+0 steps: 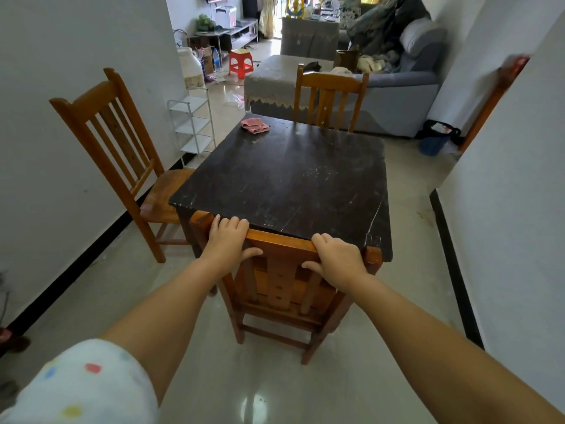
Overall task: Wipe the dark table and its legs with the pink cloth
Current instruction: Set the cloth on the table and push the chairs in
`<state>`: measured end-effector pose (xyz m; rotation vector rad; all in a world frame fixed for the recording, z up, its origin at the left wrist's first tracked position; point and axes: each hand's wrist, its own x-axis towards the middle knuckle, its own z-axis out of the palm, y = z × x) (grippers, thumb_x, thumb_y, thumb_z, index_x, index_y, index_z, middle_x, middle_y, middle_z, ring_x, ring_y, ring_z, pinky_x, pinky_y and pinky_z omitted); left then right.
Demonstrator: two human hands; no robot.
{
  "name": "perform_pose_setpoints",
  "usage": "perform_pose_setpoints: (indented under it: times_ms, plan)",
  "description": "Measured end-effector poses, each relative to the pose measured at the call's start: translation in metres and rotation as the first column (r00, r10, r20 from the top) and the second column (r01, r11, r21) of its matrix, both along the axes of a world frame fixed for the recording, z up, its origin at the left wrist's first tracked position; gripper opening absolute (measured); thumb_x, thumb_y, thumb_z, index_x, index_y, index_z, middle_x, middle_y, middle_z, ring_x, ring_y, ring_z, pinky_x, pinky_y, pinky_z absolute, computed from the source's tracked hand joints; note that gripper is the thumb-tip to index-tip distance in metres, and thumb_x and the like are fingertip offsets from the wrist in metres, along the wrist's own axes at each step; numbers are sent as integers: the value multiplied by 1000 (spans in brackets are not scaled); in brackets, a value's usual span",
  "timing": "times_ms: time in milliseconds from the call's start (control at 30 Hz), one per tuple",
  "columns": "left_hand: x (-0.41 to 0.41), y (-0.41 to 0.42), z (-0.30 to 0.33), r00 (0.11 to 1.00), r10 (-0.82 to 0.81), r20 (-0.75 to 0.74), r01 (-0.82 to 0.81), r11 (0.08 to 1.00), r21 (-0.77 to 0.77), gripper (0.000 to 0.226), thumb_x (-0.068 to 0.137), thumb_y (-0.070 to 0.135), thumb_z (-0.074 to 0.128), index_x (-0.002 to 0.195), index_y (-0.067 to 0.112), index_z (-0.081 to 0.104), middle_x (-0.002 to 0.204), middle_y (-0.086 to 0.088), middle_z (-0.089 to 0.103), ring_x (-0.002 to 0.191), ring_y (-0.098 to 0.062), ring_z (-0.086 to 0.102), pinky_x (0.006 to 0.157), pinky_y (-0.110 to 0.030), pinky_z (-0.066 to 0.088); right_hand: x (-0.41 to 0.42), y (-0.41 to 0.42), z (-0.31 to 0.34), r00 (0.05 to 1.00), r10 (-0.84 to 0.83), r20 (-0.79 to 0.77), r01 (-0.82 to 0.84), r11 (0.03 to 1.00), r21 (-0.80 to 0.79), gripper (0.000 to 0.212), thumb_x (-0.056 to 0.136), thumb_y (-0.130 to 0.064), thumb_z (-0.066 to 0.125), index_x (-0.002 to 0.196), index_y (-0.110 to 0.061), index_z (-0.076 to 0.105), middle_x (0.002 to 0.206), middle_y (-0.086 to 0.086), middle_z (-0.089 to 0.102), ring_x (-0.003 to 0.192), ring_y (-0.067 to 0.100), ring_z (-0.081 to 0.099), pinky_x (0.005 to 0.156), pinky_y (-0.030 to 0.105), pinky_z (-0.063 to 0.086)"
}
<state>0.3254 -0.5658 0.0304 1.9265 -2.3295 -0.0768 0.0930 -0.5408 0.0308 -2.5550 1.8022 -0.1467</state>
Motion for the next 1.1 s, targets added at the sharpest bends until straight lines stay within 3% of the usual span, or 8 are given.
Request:
perform_pose_setpoints:
  times_ms: [133,267,400,600,667,767,900,1100]
  plan:
    - [4,11,8,999,-32,-27,33,999,38,64,82,55,55,129,15,38,130,-7,43,126,-25,35,113,-43,16,6,5,3,999,-35,-15,36,999,13,52,87,-56,49,125,-22,42,117,-1,56,104,17,55,86,31,47]
    - [24,38,20,995,-73,-67,67,993,-93,71,86,49,53,143,19,23,147,-5,26,136,-21,23,111,-35,22,43,5,16,996,88,26,-86,994,-74,64,89,-59,42,141,-24,31,141,0,42,132,21,37,112,44,22]
    - [70,64,30,998,-69,16,70,961,-269,65,87,44,53,141,16,30,142,-9,37,132,-24,32,110,-39,24,105,0,41,950,304,72,-290,944,-155,60,93,-51,42,144,-23,28,150,3,31,140,22,24,116,45,16]
    - [162,115,16,952,305,-8,-298,924,-239,59,89,41,51,137,9,38,132,-16,47,122,-32,45,104,-48,34,199,11,26,761,648,2,-645,758,-97,56,95,-41,43,145,-22,26,156,4,18,144,22,11,116,43,10]
    - [194,135,1,916,400,24,-389,901,-192,60,88,43,49,135,6,41,128,-18,51,116,-36,49,100,-49,37,225,12,9,743,669,-24,-669,742,-27,58,96,-44,40,146,-21,23,157,5,13,145,22,6,116,44,9]
    - [229,155,-22,864,503,25,-499,862,-86,62,90,40,50,141,11,30,135,-14,44,126,-31,39,108,-47,22,260,4,-15,722,691,-36,-689,722,59,63,95,-49,36,148,-22,16,158,5,6,145,22,-1,115,48,7]
    - [272,154,-46,849,524,66,-526,850,21,66,91,53,31,145,18,18,142,-9,36,133,-25,30,112,-45,10,309,-17,-42,715,698,-49,-687,713,140,65,96,-53,28,149,-23,5,158,5,-2,145,22,-8,117,51,5]
    - [349,109,-66,854,510,102,-520,838,166,67,92,56,26,146,23,3,149,-4,23,139,-19,16,114,-44,2,393,-71,-72,753,655,-59,-625,741,248,65,96,-55,25,148,-27,-1,158,3,-5,144,22,-10,115,52,1]
